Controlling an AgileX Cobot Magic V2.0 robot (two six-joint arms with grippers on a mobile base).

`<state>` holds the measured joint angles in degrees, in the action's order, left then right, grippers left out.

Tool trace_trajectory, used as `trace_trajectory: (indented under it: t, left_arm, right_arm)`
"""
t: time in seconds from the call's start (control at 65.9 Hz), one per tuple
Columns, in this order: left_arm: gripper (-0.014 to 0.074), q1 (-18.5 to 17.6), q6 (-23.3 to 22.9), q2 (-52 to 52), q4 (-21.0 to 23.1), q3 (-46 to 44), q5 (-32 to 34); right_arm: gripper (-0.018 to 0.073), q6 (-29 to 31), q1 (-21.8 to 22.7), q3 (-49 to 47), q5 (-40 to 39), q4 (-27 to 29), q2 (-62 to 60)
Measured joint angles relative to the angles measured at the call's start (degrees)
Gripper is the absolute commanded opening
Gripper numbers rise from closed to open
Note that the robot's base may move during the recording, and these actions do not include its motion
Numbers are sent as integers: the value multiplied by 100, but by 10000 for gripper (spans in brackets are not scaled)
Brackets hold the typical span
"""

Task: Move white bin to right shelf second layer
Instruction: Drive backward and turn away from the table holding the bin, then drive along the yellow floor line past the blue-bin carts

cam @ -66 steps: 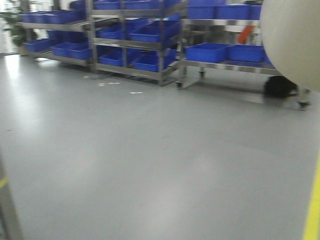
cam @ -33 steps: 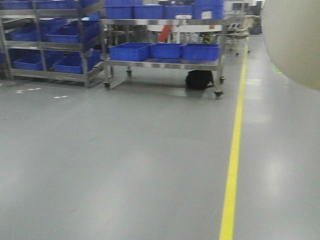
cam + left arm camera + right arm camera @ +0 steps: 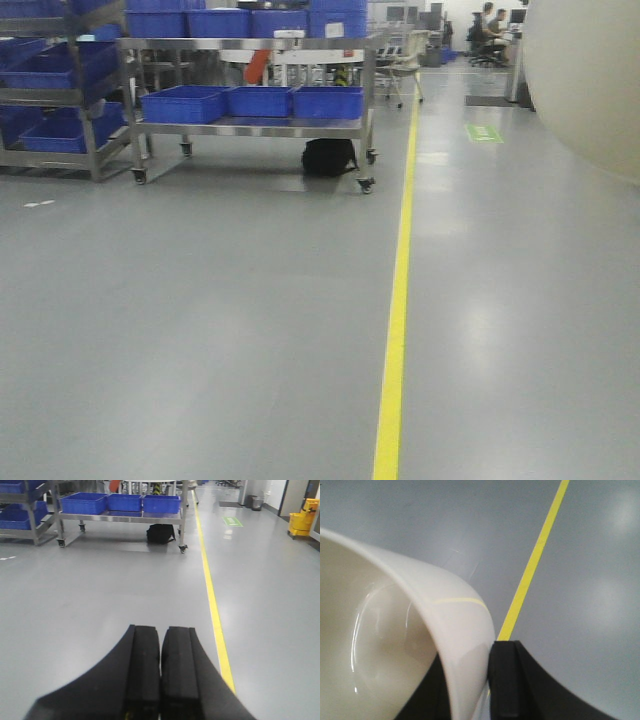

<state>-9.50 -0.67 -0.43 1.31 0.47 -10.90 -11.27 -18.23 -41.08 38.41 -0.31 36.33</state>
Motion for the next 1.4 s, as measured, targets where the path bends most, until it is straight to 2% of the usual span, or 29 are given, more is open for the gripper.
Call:
trace_trajectory:
  t: [1.396]
  left_arm:
    - [85, 0, 0, 0, 0, 0, 0]
  right_arm:
    - [53, 0, 0, 0, 0, 0, 0]
